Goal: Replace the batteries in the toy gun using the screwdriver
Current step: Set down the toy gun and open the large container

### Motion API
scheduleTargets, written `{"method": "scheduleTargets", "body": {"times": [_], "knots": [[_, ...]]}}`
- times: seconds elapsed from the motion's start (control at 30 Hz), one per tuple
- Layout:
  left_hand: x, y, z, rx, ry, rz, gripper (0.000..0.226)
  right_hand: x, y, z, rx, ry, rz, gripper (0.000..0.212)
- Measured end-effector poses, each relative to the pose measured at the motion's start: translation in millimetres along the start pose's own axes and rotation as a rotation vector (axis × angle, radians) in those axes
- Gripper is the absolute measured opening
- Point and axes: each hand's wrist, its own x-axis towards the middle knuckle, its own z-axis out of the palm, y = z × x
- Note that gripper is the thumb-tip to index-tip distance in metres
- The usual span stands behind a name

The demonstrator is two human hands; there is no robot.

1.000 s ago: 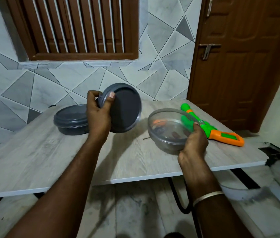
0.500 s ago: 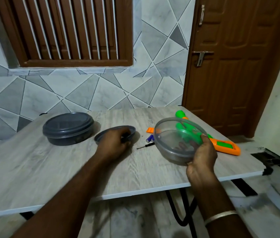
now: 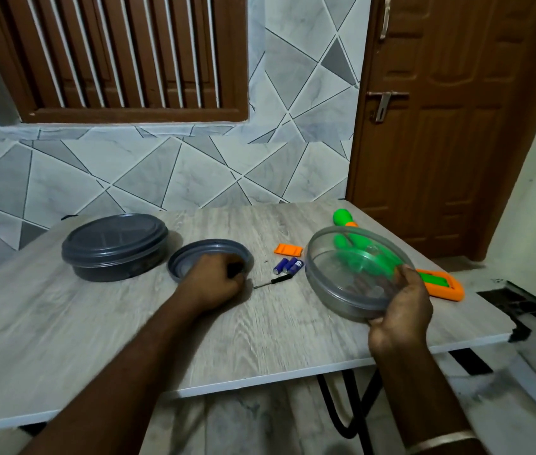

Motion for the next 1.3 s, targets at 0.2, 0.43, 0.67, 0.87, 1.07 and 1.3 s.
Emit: {"method": "scheduleTargets", "body": {"times": [0.2, 0.43, 0.67, 0.87, 1.07, 1.3], "knots": [[18.8, 49.0, 14.9, -0.032, 0.083, 0.075, 0.031, 3.9, 3.8, -1.5, 0.011, -0.026, 0.023, 0.036], [36.2, 95.4, 37.3, 0.172, -0.095, 0.01, 0.035, 5.9, 12.5, -3.8, 0.024, -0.02, 0.037, 0.035], [50.7, 107.8, 52.9, 0.414, -0.057, 0.012, 0.02, 11.0, 11.6, -7.6, 0.006, 0.003, 0.024, 0.028], [54.7, 111.2, 55.1, 0.474, -0.053, 0.017, 0.014, 15.1, 11.3, -9.2, 0.001, -0.002, 0.049, 0.031], [60.8, 110.6, 52.0, 0.421, -0.078, -0.037, 0.012, 15.2, 11.6, -10.0, -0.009, 0.008, 0.047, 0.031], [63.6, 111.9, 53.3, 0.408, -0.093, -0.032, 0.013, 13.5, 11.4, -10.6, -0.014, 0.012, 0.049, 0.031]]}}
